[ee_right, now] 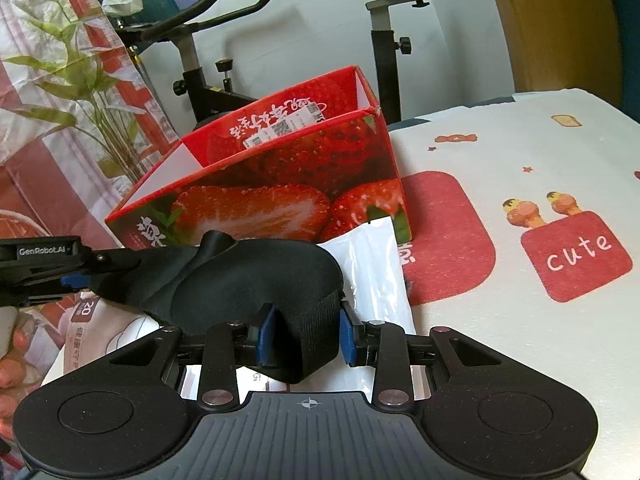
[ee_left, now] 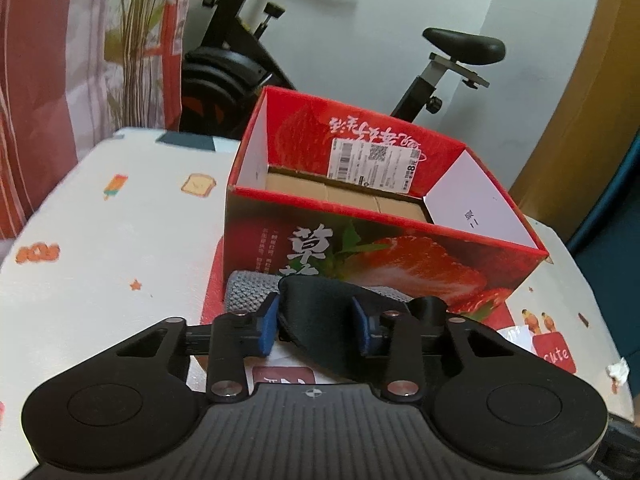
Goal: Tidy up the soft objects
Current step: 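Lift the black eye mask with the right tool over the red box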
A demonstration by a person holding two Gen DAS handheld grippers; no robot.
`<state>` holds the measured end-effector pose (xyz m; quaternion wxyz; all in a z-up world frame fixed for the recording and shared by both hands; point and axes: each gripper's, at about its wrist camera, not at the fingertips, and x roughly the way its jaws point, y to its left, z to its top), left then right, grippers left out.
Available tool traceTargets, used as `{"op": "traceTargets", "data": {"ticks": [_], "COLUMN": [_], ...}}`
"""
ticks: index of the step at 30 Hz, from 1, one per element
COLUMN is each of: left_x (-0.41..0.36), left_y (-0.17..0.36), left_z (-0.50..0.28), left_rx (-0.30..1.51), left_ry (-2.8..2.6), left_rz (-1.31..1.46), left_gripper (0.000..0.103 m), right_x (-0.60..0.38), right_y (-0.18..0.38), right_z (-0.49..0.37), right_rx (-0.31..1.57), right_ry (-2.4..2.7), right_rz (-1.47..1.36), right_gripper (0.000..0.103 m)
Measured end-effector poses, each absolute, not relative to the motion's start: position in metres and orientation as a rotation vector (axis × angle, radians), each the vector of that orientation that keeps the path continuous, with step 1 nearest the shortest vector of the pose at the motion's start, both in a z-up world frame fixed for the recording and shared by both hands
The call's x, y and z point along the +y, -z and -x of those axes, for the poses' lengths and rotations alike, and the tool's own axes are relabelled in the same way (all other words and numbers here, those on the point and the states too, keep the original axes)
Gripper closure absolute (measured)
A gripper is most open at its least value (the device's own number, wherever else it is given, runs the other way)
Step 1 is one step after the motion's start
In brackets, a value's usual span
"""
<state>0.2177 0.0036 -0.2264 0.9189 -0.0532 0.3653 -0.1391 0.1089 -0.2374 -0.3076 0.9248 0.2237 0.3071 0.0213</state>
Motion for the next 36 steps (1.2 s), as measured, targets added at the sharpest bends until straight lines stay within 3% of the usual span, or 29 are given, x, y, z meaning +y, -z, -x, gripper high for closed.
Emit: {"op": "traceTargets", "data": {"ticks": [4, 10, 15, 36], "left_x": [0.0, -0.006, -0.009, 0.002], "left_y": [0.218, 0.201, 0.195, 0.145], "left_z": [-0.207, -0.192, -0.185, -0.181], "left_rx": [0.702, 0.62, 0.597, 0.446], "left_ry": [0.276, 0.288, 0.291, 0.282], "left_rz": [0.057, -0.011, -0.008, 0.055], "left_gripper": [0.077, 0.084, 0.085, 0.085], "right_x": [-0.238, -0.24, -0.241, -0.257], "right_y": [0.305, 0.296, 0.284, 0.193], "right_z": [-0.107, -0.103, -0.098, -0.128], "right_rx": [0.621, 0.583, 0.535, 0.389], "right_ry": [-0.046, -0.063, -0.078, -0.173], "right_rz": [-0.461, -0.464, -0.447, -0.363], "right_gripper": [0.074, 0.081, 0.085, 0.086]}}
